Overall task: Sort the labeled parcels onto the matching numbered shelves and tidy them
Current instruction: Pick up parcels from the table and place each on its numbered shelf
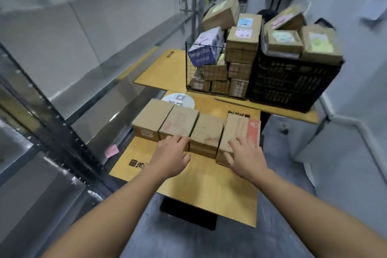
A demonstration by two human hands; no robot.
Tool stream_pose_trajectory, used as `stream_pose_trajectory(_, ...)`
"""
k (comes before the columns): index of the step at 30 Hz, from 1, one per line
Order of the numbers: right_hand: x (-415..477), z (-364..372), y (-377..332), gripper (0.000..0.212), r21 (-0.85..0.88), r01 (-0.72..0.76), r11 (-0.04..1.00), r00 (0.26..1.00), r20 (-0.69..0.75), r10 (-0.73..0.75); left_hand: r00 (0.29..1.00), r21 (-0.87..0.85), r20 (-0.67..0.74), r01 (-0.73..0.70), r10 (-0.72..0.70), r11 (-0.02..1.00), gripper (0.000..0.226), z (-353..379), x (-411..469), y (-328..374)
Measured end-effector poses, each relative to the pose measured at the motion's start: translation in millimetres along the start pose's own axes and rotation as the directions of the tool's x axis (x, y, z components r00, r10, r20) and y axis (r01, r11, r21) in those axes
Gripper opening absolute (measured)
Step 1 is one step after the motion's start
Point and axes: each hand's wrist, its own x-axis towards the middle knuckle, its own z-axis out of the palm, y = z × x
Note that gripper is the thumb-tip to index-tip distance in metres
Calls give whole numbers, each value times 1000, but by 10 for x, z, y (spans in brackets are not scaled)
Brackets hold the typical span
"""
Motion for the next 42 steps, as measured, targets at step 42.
stream_pose_trajectory(42, 324, 270, 1334, 39, 980, -176, 89, 815, 94, 572, 992, -845, -112, -125, 56, 520, 42, 520, 1536, 1339)
